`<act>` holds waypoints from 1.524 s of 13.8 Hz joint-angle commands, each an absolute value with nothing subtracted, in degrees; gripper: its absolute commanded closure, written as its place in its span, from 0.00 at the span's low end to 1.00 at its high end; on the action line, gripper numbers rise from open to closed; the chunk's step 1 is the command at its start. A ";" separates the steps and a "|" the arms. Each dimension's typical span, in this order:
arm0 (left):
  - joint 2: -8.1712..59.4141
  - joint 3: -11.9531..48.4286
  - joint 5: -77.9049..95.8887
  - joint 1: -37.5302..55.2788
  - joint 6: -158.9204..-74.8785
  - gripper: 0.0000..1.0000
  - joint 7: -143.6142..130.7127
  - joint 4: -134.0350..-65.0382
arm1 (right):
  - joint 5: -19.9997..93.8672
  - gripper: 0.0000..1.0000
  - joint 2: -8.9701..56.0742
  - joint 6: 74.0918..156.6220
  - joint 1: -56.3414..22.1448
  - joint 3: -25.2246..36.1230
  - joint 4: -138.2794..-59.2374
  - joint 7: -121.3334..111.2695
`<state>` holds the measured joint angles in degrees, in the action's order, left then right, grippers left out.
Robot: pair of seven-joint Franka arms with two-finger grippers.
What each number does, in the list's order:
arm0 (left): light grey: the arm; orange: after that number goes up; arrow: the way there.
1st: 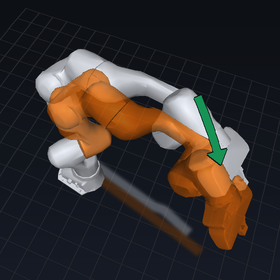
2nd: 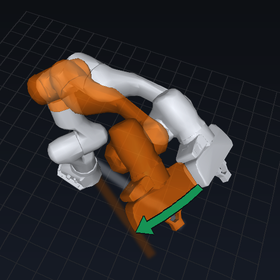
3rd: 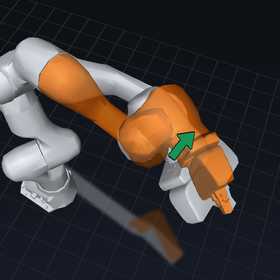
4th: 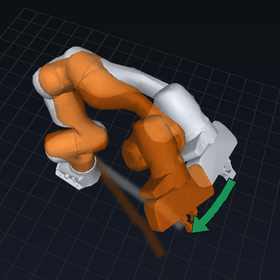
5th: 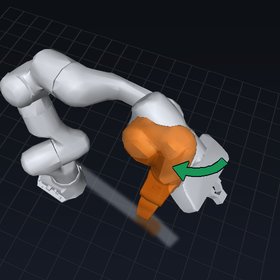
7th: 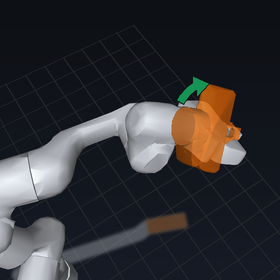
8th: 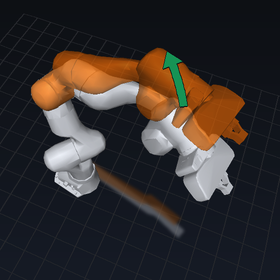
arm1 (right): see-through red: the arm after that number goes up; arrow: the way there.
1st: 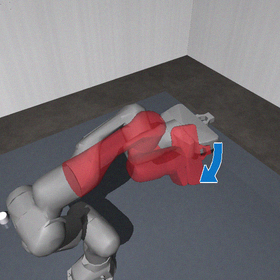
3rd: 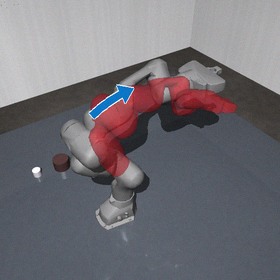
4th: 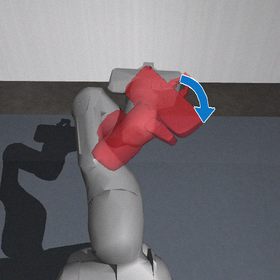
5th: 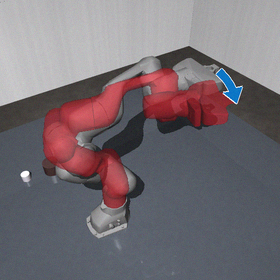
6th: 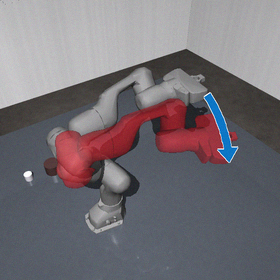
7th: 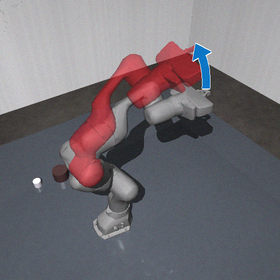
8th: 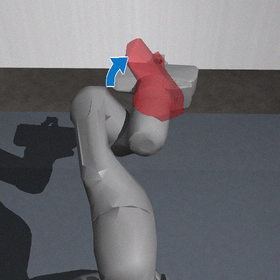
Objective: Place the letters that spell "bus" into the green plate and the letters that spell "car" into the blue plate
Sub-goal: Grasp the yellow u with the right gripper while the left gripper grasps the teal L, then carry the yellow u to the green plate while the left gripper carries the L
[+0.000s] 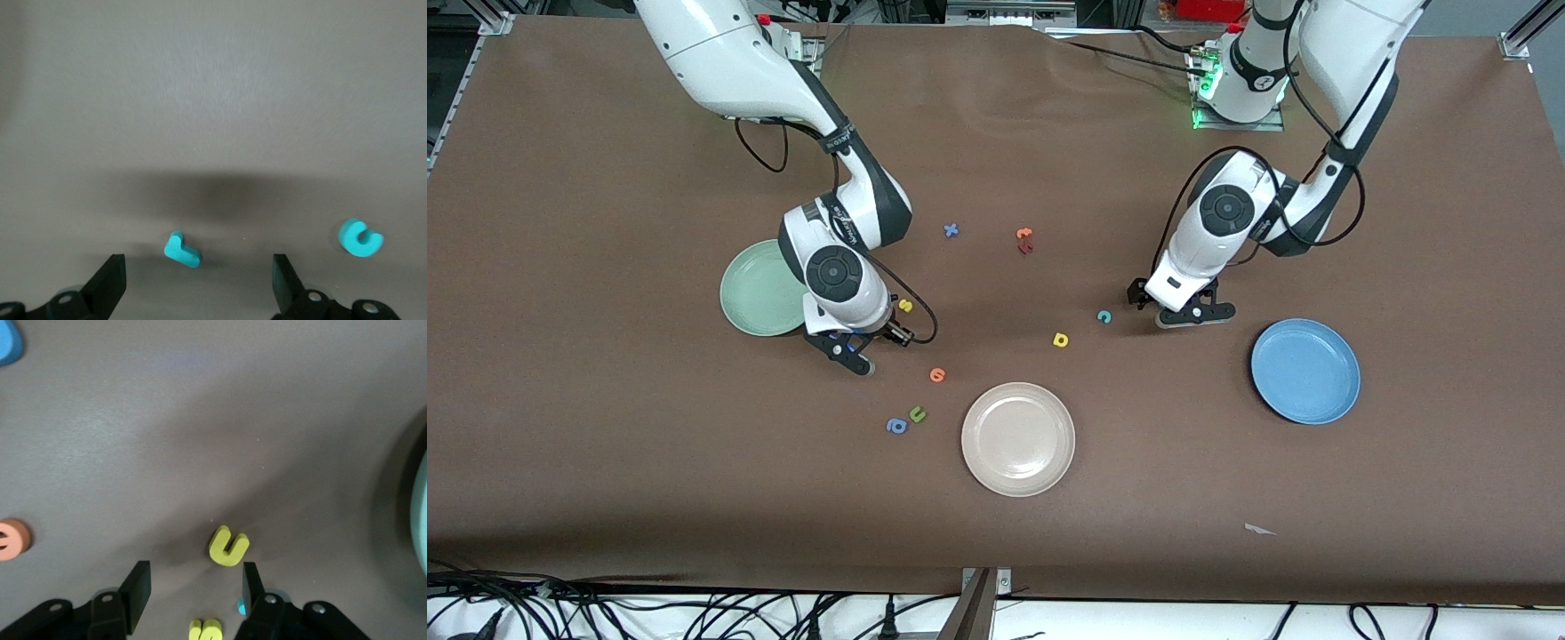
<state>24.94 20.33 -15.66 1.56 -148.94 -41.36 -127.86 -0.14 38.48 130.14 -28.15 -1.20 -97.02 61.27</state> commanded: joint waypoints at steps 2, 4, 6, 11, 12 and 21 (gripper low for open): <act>26.54 20.57 -18.02 0.88 -149.50 0.18 -41.92 -127.62 | -1.41 0.39 39.02 131.13 -28.65 0.44 -98.61 62.67; 26.81 20.57 -18.02 0.79 -149.41 0.26 -41.66 -127.53 | -1.32 0.47 39.63 131.48 -28.65 0.44 -98.61 62.67; 26.81 20.57 -18.02 0.27 -149.41 0.30 -41.40 -127.35 | -1.32 0.58 39.81 131.57 -28.65 0.44 -98.61 62.75; 27.24 20.48 -18.02 -0.53 -149.41 0.36 -40.52 -126.91 | -1.32 0.98 39.73 131.40 -28.65 0.44 -98.53 62.67; 27.51 20.48 -18.02 -0.53 -149.41 0.37 -40.43 -126.83 | -1.32 0.98 39.29 131.05 -28.48 0.44 -98.53 62.49; 28.74 20.57 -18.02 -0.88 -149.50 0.63 -40.43 -126.74 | -1.05 0.99 29.37 118.74 -28.04 10.89 -102.54 44.84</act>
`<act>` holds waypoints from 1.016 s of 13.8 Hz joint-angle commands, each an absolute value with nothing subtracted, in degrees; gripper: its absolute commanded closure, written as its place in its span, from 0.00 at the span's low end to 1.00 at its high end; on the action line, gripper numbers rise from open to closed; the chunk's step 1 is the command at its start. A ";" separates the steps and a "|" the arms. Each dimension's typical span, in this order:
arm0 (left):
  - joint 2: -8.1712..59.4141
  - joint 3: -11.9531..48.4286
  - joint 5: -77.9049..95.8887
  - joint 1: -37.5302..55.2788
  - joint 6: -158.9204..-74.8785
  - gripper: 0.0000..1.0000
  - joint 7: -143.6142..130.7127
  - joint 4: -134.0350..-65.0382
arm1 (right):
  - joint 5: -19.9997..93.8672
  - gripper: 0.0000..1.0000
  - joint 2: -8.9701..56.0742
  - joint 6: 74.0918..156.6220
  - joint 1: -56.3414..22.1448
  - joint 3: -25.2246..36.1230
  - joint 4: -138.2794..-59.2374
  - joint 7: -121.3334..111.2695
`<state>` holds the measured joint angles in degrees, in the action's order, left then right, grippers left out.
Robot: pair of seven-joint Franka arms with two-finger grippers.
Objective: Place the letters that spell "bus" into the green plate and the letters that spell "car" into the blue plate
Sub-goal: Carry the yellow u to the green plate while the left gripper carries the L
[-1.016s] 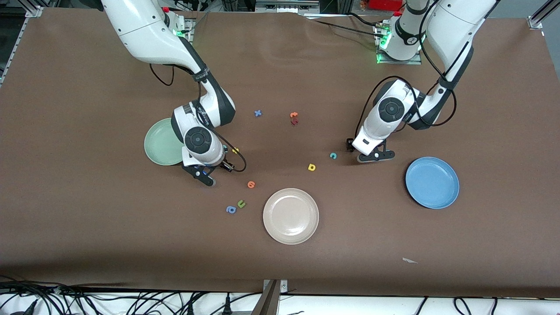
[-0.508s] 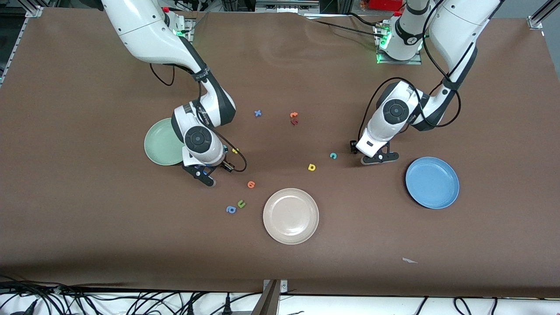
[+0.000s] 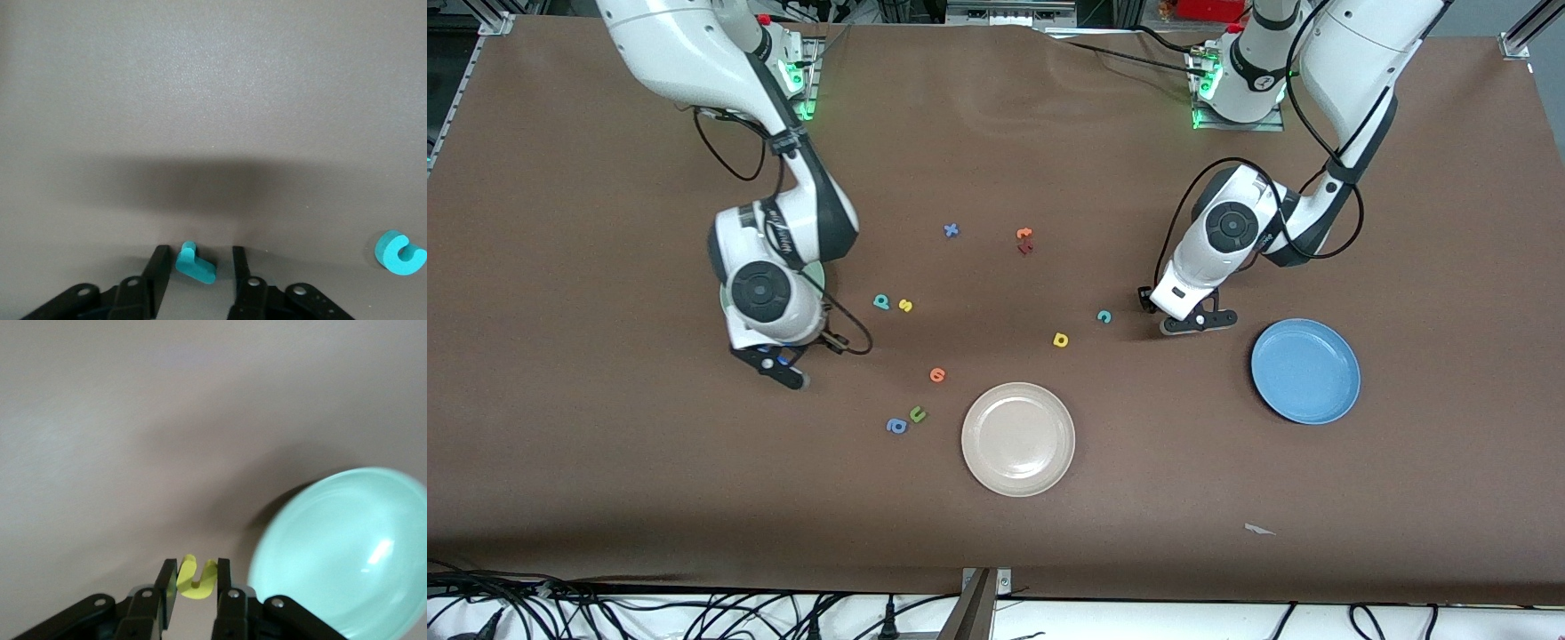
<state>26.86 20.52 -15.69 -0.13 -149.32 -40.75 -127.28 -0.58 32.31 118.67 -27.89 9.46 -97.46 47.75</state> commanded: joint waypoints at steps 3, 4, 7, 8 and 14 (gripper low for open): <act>28.92 20.48 -18.02 -0.97 -149.59 0.69 -40.34 -126.74 | -1.05 0.99 22.17 126.79 -28.04 11.95 -117.45 42.81; 29.00 20.48 -18.02 -0.88 -149.59 0.71 -40.34 -126.74 | -1.05 0.99 20.06 128.91 -28.04 11.95 -121.42 42.11; 29.18 20.57 -18.02 -0.97 -149.59 0.75 -40.34 -126.74 | -0.97 0.67 20.12 129.46 -28.04 12.74 -123.66 42.45; 29.18 20.48 -18.02 -0.97 -149.59 0.77 -40.34 -126.74 | -0.97 0.26 20.13 129.29 -27.95 12.74 -123.49 42.54; 29.09 20.48 -18.02 -0.97 -149.15 0.84 -39.55 -125.95 | -0.18 0.00 20.65 124.11 -30.14 11.35 -114.10 44.46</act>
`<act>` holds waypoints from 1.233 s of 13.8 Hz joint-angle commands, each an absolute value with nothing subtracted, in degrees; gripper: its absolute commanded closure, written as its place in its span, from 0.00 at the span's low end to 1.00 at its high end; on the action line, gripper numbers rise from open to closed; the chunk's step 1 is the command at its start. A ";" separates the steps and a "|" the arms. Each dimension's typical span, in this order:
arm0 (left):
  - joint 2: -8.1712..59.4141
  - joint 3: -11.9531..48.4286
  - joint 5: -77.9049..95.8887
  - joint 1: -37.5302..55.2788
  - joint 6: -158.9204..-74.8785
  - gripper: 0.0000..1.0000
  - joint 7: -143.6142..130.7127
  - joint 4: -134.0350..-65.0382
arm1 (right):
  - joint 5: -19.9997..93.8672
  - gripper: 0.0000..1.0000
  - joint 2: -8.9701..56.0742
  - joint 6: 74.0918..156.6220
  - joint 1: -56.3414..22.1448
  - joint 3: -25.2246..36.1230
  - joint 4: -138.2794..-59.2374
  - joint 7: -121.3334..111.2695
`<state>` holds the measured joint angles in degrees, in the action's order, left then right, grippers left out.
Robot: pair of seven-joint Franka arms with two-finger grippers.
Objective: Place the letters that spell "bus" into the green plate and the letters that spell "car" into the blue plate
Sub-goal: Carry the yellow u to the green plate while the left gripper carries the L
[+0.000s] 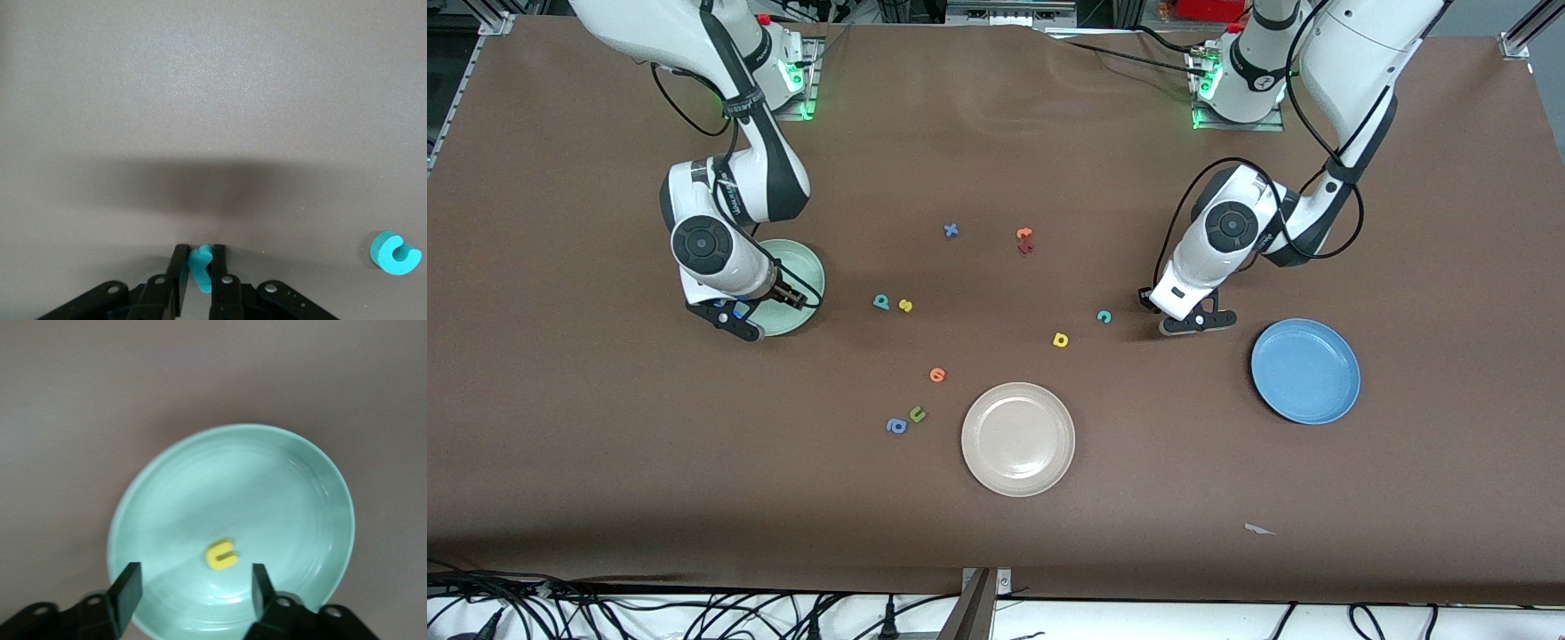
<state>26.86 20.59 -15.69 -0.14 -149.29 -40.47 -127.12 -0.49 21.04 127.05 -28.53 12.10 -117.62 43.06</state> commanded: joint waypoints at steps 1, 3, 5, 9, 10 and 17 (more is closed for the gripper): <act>29.09 20.48 -18.02 -0.97 -149.15 0.85 -39.46 -125.95 | -0.18 0.00 21.09 123.84 -31.28 10.29 -113.04 48.48; 29.00 20.48 -18.02 -0.97 -149.06 0.87 -39.55 -125.77 | -0.18 0.00 23.89 124.54 -33.30 7.05 -110.40 58.48; 28.65 20.48 -17.93 -1.14 -148.19 0.88 -39.64 -124.20 | -0.18 0.00 28.10 125.06 -34.71 4.49 -106.02 69.64; 28.56 20.57 -17.05 -3.06 -136.44 0.89 -35.27 -114.90 | -0.26 0.04 31.90 129.28 -37.27 4.13 -106.69 83.40; 28.56 20.65 -16.96 -4.73 -132.93 0.89 -32.37 -112.09 | -0.18 0.10 31.73 130.77 -37.09 4.30 -108.44 83.67; 33.38 18.73 -17.93 -14.14 -126.74 0.89 -12.85 -101.52 | -0.26 0.25 33.31 138.08 -37.00 4.48 -110.92 90.53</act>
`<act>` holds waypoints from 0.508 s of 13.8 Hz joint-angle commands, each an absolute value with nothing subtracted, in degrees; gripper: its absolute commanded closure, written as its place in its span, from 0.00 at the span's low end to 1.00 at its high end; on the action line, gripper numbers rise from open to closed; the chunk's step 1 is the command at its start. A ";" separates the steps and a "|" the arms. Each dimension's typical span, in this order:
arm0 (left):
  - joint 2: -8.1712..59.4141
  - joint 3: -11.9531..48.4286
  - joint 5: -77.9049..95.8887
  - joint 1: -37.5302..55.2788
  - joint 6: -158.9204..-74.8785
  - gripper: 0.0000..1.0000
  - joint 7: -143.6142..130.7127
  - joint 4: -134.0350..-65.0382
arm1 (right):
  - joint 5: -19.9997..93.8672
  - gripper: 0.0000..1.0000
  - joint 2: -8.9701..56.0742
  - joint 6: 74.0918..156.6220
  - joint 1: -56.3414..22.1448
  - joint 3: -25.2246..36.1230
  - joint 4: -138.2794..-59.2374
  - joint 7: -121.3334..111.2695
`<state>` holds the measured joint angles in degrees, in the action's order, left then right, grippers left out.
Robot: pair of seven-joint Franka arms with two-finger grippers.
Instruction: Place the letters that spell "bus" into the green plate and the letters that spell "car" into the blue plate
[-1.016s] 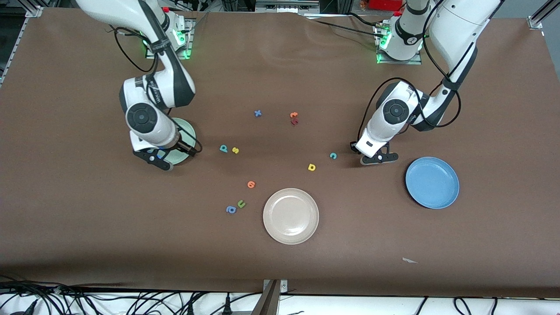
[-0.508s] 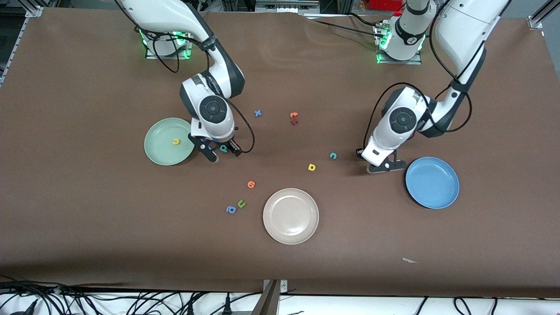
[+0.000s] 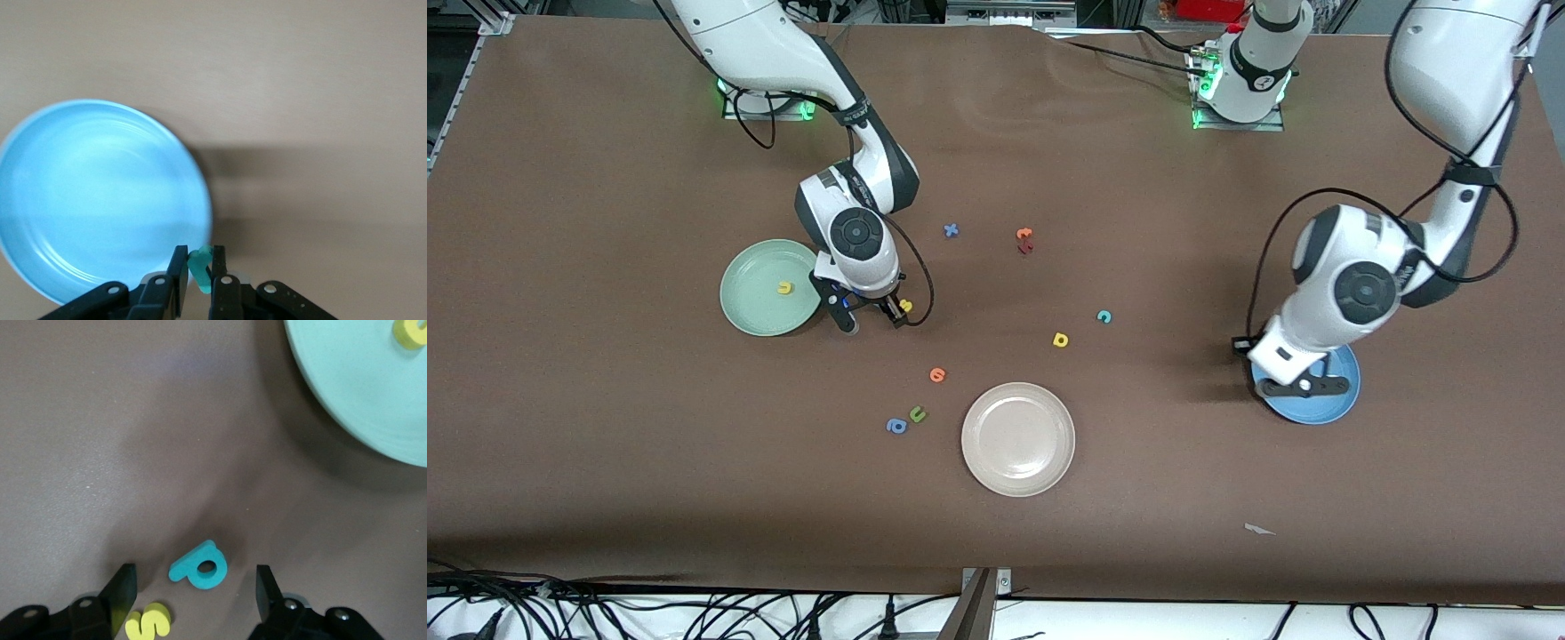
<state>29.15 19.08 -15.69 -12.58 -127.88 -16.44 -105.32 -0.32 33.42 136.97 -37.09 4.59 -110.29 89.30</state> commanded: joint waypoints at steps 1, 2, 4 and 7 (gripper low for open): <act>34.18 16.98 -18.02 -14.41 -126.91 0.88 -10.74 -100.82 | -0.26 0.30 33.40 137.99 -37.00 4.48 -110.92 90.53; 34.80 15.74 -18.02 -14.33 -126.91 0.83 -8.98 -100.38 | -0.26 0.45 33.40 137.99 -37.00 4.48 -110.92 90.53; 35.07 15.12 -18.54 -14.41 -126.91 0.00 -4.42 -99.32 | -0.26 0.71 33.40 137.81 -37.00 4.48 -110.92 90.53; 34.72 17.04 -17.06 -11.62 -126.83 0.00 -6.48 -99.23 | -0.26 0.88 33.22 137.46 -36.91 4.48 -110.39 90.09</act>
